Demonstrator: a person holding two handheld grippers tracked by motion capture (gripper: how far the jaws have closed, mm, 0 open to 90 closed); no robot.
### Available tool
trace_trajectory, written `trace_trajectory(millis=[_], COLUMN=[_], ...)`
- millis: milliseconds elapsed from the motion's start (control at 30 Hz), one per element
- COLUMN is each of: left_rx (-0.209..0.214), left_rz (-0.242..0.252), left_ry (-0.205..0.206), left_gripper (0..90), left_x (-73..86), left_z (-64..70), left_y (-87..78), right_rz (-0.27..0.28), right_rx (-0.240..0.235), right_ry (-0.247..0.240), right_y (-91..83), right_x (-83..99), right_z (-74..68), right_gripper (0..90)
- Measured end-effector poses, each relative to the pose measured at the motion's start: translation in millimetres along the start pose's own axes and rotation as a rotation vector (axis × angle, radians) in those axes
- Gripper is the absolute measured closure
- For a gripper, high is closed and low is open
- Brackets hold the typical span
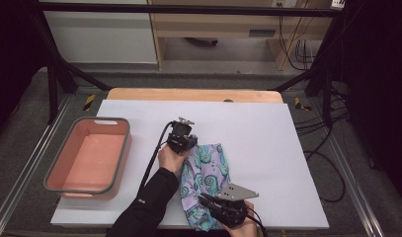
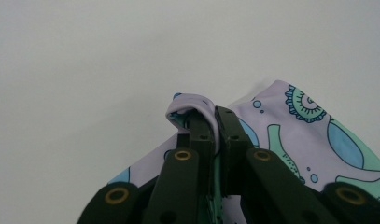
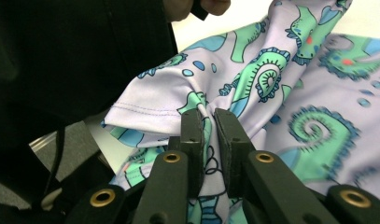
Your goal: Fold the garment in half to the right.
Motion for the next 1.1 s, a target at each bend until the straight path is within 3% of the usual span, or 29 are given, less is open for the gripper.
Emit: trace_trajectory(millis=[300, 467, 500, 567, 633, 767, 867, 967, 1100], left_rx=[0.047, 0.056, 0.074, 0.080, 0.104, 0.133, 0.159, 0.147, 0.151], left_rz=[0.004, -0.018, -0.014, -0.003, 0.004, 0.037, 0.067, 0.112, 0.130], left_ry=[0.019, 0.031, 0.035, 0.042, 0.031, 0.010, -0.002, 0.000, -0.014], left_gripper=[85.7, 85.0, 84.4, 80.8, 71.5, 52.6, 39.0, 26.2, 16.3], left_x=[-2.7, 2.1, 2.6, 2.6, 1.6, 0.6, 2.5, 9.4, 28.2], left_z=[26.3, 36.9, 38.7, 38.9, 38.4, 27.4, 15.6, -1.3, -22.2], left_y=[14.7, 30.9, 32.5, 32.2, 27.5, 4.8, -14.8, -34.8, -54.6], right_rz=[-0.029, -0.067, -0.072, -0.083, -0.095, -0.112, -0.072, -0.048, -0.024], right_rx=[0.033, 0.059, 0.062, 0.069, 0.079, 0.087, 0.067, 0.056, 0.031], right_ry=[0.022, 0.027, 0.029, 0.035, 0.034, 0.020, 0.008, -0.049, -0.092], right_y=[-16.3, -18.1, -17.9, -17.7, -17.8, -20.3, -25.3, -26.1, -18.7], right_x=[11.3, 20.9, 22.0, 23.9, 25.9, 28.5, 21.1, 10.2, -7.9], right_z=[8.2, 13.0, 14.1, 15.4, 16.4, 18.1, 18.4, 15.5, 9.6], right_gripper=[81.8, 80.7, 80.5, 79.8, 79.1, 73.3, 63.2, 45.7, 33.4])
Point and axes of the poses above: each handheld gripper's, and its own axes: y roughly forward along the jaws, x roughly out of its underside, z roughly to its right, the point moved 8 cm from there along y, roughly forward along the jaws, and after that the axes turned 7 degrees about -x, right-handed, at the moved point
